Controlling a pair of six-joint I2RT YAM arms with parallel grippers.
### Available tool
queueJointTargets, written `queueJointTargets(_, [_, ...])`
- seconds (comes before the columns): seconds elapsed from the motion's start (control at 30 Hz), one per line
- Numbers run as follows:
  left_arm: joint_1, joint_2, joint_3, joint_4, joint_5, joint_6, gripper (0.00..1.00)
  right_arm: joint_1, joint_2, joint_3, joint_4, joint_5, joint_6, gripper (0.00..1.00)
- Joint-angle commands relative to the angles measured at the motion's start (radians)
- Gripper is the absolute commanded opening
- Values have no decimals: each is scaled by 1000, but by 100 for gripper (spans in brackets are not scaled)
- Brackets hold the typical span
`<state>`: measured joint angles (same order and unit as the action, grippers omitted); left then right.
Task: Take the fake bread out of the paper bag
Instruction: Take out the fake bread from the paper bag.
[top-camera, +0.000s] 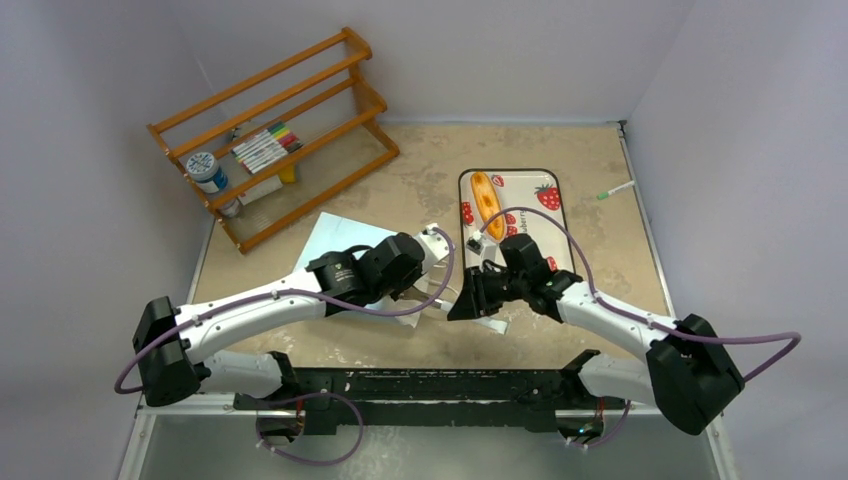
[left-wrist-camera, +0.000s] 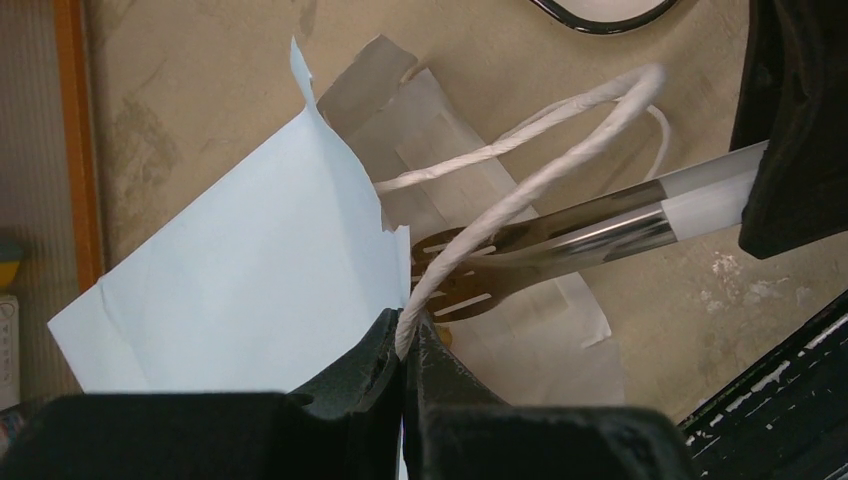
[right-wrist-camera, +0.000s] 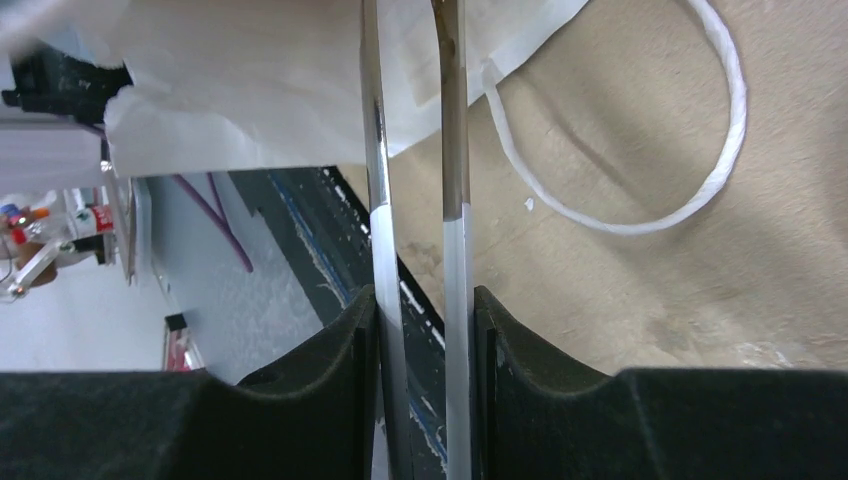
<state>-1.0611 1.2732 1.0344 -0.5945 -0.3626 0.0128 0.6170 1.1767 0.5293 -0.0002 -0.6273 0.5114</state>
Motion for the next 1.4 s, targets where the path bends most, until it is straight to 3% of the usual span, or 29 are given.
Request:
queueJointTargets(0.0, [-2,-40,16,-29,-58,13,0,7,-21,-6,61,-107,-9,23])
queueJointTargets(0.2, [-2,-19,-2,-28,-49,2,0,7,-49,-16,110,-162,19,25])
queueJointTargets(0.73, [-2,2,3,-4,-47,-29,0,6,-110,29,52,-206,0,32])
queueJointTargets(1.37, [-1,32,22,23,-62,-25,0,16,-132,70,19,-291,-7,34])
